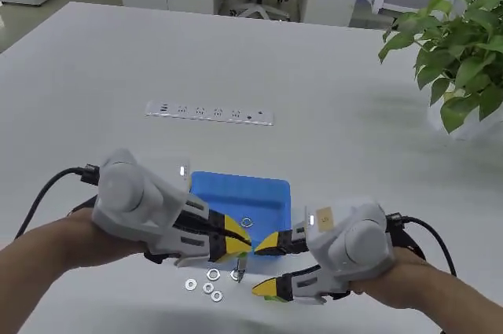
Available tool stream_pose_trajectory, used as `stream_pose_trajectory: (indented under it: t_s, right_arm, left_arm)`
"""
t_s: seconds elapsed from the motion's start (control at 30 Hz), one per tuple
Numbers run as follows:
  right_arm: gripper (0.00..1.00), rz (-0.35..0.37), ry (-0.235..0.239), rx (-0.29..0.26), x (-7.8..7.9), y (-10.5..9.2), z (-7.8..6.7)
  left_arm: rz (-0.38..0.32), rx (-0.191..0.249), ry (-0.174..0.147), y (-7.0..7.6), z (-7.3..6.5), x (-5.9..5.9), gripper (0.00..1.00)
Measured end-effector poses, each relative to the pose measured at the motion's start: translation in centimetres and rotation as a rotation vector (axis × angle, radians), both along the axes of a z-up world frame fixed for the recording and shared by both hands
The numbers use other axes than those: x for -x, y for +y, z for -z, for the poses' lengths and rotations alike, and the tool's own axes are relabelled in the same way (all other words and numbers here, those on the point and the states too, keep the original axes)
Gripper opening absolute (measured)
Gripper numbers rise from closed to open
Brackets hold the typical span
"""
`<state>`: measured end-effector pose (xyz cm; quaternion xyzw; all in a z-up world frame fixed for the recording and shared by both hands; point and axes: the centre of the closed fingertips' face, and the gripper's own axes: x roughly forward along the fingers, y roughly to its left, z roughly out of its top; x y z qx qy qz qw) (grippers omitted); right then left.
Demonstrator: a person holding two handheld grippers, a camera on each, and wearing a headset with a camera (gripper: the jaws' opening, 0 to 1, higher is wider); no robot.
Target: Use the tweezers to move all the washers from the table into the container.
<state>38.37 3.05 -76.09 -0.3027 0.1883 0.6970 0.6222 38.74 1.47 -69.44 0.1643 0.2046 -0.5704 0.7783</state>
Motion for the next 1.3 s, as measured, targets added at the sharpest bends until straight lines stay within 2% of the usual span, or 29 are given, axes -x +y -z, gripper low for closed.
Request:
stream_pose_trajectory:
  t_s: [0.43, 0.63, 0.93, 1.3]
  right_arm:
    - [0.17, -0.058, -0.008, -0.007, -0.4, 1.6, 0.3]
    - [0.12, -0.085, -0.007, 0.008, -0.1, 1.7, 0.7]
    - [0.10, -0.102, -0.007, 0.027, 0.0, 1.6, 1.0]
    - [0.09, -0.080, 0.010, 0.026, 0.1, 1.6, 1.0]
  left_arm:
    - [0.000, 0.001, 0.008, 0.3, 0.1, -0.1, 0.05]
    - [-0.002, 0.002, 0.010, 0.5, 0.2, -0.2, 0.05]
    - [-0.001, 0.004, 0.016, 0.4, 0.2, -0.1, 0.05]
    - [0.011, -0.018, 0.008, 0.3, 0.4, 0.1, 0.06]
